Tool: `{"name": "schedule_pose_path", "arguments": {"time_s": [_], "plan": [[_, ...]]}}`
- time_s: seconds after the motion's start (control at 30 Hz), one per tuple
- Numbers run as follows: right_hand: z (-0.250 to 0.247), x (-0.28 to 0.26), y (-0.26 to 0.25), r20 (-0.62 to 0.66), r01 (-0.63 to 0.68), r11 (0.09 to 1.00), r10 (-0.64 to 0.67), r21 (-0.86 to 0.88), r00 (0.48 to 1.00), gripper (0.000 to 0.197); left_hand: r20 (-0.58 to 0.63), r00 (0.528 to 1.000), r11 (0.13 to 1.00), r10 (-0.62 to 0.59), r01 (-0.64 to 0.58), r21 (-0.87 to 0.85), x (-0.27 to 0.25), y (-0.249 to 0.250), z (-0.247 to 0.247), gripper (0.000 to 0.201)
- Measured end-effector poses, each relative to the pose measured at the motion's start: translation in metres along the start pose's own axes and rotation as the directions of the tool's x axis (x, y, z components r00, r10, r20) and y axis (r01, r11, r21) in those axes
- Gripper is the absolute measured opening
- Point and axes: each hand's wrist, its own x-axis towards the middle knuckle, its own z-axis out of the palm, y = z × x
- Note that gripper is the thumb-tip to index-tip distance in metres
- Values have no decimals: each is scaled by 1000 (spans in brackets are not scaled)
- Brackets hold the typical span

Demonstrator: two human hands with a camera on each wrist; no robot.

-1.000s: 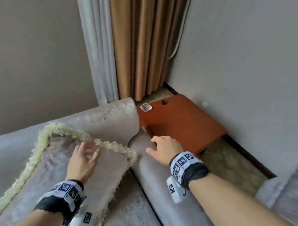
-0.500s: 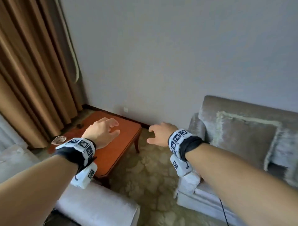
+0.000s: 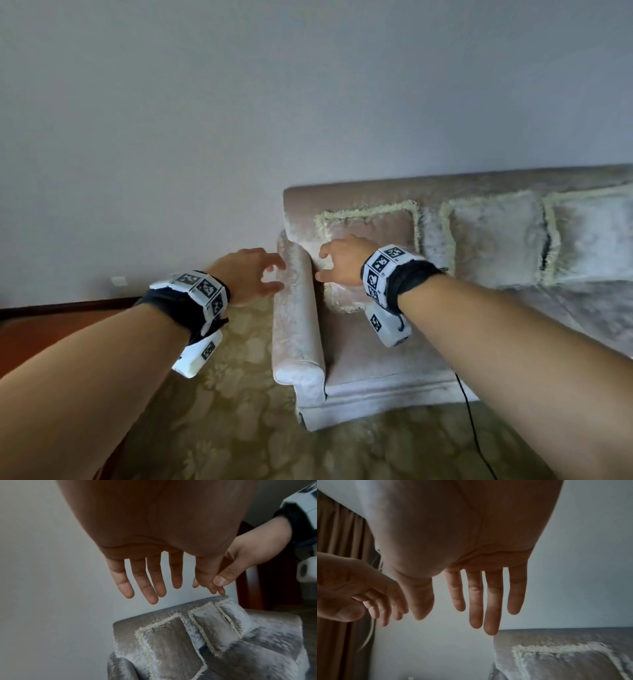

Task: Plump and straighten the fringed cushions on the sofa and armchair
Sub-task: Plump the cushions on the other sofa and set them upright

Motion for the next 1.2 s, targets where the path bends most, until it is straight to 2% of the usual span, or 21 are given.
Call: {"name": "schedule_pose_path", "arguments": {"time_s": [0.17, 0.23, 0.47, 0.57, 0.73, 0.9, 1.07, 1.2], "plan": [[7, 51, 64, -3, -111, 992, 111, 57, 994, 63, -7, 995, 995, 104, -103, 10, 101, 6, 1, 43], [13, 76, 88, 10, -134, 990, 134, 51, 991, 59, 10, 990, 990, 141, -141, 7, 144, 5, 7, 43], [20, 170, 158, 99, -222, 974, 216, 53, 971, 57, 162, 965, 977, 206, -213, 27, 297, -6, 37, 42], [26, 199, 187, 151, -233, 972, 228, 16, 962, 57, 195, 956, 976, 219, -215, -43, 343, -3, 54, 42], [38, 262, 268, 214, -267, 962, 249, 58, 945, 59, 285, 929, 970, 236, -242, -15, 425, 13, 83, 44], [84, 338, 371, 242, -194, 975, 163, 112, 956, 57, 247, 961, 991, 124, -105, -88, 516, 29, 131, 47], [152, 397, 470, 108, -131, 967, 109, 218, 988, 62, 203, 975, 960, -95, 143, -240, 596, 42, 204, 52], [201, 427, 526, 8, -182, 920, 191, 348, 982, 66, 169, 956, 873, -240, 288, -393, 633, 51, 261, 54]]}}
